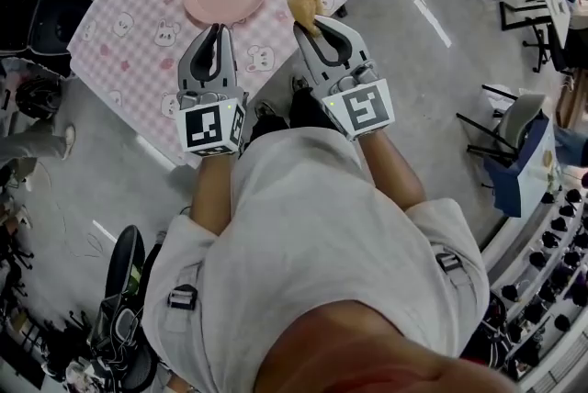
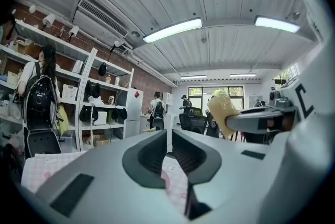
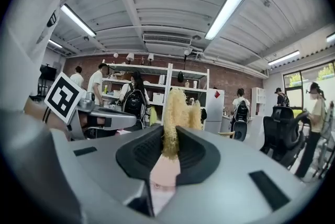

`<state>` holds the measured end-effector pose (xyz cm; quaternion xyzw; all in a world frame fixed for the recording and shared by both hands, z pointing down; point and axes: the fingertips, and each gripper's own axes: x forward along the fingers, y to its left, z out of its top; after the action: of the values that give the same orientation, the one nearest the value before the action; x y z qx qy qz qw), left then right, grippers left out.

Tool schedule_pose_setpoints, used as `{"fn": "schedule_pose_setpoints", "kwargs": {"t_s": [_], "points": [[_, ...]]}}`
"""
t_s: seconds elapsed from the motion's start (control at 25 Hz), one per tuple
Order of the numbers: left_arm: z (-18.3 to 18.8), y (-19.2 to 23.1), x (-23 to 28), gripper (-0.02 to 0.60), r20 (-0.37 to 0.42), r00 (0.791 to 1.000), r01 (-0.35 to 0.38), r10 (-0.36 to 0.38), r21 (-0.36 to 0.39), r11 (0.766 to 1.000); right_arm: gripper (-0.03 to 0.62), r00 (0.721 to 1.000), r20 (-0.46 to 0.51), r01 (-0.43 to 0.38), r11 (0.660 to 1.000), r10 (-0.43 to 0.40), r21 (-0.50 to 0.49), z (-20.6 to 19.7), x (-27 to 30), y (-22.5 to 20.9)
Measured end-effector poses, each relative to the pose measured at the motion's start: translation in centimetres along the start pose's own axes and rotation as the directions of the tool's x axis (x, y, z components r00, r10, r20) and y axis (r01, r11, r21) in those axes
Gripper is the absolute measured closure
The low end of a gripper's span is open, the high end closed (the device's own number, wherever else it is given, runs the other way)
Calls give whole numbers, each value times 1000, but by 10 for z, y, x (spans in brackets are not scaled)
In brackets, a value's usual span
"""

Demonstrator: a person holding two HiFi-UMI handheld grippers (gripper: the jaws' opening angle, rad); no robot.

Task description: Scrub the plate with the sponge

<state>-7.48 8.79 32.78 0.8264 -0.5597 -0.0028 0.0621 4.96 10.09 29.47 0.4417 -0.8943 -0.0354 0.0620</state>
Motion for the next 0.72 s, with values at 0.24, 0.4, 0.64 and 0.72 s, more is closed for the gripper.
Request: {"fn": "schedule_pose_setpoints", "kwargs": {"t_s": [0.24, 0.4, 0.64, 0.72], "points": [[-10, 20, 20, 540, -35, 998, -47, 47, -10, 999, 533, 998, -37, -43, 999, 44, 31, -15, 31, -14], [-21, 35, 46, 540, -61, 993, -97, 96, -4, 995, 533, 995, -44, -85, 996, 86, 32, -27, 59, -34], [-26, 70, 83, 540, -80, 959, -271, 272, 29, 962, 533, 972, -30, -231, 971, 233, 54, -51, 126, -71], [-29, 82, 99, 540, -100, 939, -329, 330, 34, 944, 533, 954, -30, -295, 954, 297, 60, -54, 153, -82]]}}
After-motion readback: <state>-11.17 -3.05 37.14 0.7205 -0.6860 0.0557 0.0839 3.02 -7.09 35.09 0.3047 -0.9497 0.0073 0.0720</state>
